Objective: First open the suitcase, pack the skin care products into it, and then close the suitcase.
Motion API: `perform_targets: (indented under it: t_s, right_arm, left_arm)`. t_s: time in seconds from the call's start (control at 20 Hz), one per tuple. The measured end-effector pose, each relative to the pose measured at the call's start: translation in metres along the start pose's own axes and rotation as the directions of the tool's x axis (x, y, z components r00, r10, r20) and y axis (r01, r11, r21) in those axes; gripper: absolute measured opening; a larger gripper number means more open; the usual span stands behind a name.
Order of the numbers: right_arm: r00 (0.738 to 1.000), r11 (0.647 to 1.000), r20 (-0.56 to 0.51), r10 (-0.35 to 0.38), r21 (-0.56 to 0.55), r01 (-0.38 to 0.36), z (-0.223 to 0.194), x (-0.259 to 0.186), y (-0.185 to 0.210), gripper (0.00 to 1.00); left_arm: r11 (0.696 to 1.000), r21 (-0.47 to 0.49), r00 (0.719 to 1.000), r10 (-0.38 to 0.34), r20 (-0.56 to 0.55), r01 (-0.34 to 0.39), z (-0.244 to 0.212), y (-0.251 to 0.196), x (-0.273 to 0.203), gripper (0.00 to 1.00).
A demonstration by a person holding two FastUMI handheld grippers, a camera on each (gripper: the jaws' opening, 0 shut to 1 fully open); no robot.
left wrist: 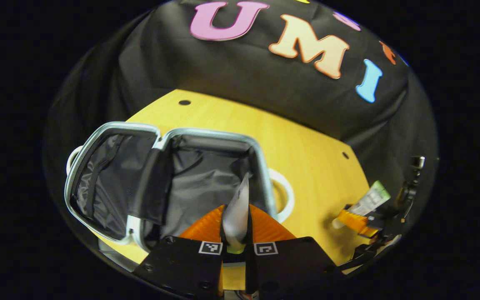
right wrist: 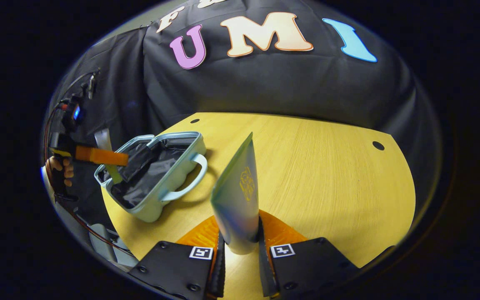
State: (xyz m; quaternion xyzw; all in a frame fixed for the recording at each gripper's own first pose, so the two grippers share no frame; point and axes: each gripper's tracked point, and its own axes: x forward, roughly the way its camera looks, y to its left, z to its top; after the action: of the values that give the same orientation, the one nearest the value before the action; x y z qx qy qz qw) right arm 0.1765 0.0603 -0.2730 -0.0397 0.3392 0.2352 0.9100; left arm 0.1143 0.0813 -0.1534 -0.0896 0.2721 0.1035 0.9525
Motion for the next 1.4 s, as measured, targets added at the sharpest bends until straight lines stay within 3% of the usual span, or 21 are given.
perform_targets:
  t_s: [0.15,0.35,0.45,0.65,0.7,0.8,1.0,1.15,1.2,1.35,1.4]
  right_arm:
    - [0.999,0.999,-0.008,-0.035,0.024,0.035,0.011,0.002,0.02,0.36]
    - [0.999,0.997,0.001,-0.047,0.065,0.047,0.038,0.004,0.067,0.36]
    - [0.999,0.997,-0.019,-0.031,0.071,0.033,0.043,0.013,0.096,0.32]
    - [0.998,0.998,-0.063,0.008,0.056,-0.005,0.048,0.032,0.152,0.36]
    - [0.997,0.998,-0.073,0.023,0.066,-0.018,0.048,0.036,0.165,0.36]
    - [0.994,0.996,-0.096,0.043,0.084,-0.035,0.047,0.045,0.185,0.36]
    - [0.985,0.996,-0.163,0.053,0.085,-0.039,0.035,0.066,0.207,0.32]
    - [0.974,0.996,-0.222,0.053,0.079,-0.036,0.018,0.083,0.214,0.31]
    - [0.969,0.997,-0.243,0.05,0.073,-0.033,0.01,0.092,0.216,0.36]
    - [0.946,0.997,-0.318,0.057,0.07,-0.037,-0.017,0.107,0.226,0.32]
    - [0.939,0.997,-0.339,0.059,0.07,-0.037,-0.026,0.109,0.228,0.36]
  left_arm:
    - [0.999,0.038,0.986,0.006,-0.165,0.0,-0.026,0.032,0.016,0.13]
    - [0.997,0.013,0.917,-0.062,-0.395,0.073,-0.063,0.044,0.024,0.13]
    - [0.994,0.036,0.905,-0.075,-0.418,0.098,-0.061,0.047,0.028,0.13]
    - [0.993,0.013,0.892,-0.1,-0.442,0.118,-0.056,0.054,0.033,0.18]
    - [0.992,0.001,0.887,-0.112,-0.448,0.126,-0.057,0.055,0.033,0.27]
    - [0.987,-0.043,0.883,-0.155,-0.442,0.152,-0.052,0.05,0.023,0.67]
    - [0.979,-0.109,0.897,-0.2,-0.395,0.17,-0.034,0.053,-0.003,0.88]
    - [0.977,-0.137,0.912,-0.203,-0.356,0.164,-0.022,0.073,-0.023,0.9]
    - [0.976,-0.154,0.917,-0.2,-0.345,0.155,-0.018,0.081,-0.03,0.9]
    - [0.979,-0.184,0.942,-0.147,-0.302,0.093,-0.005,0.118,-0.039,0.93]
    - [0.976,-0.203,0.949,-0.139,-0.284,0.082,-0.001,0.127,-0.042,0.93]
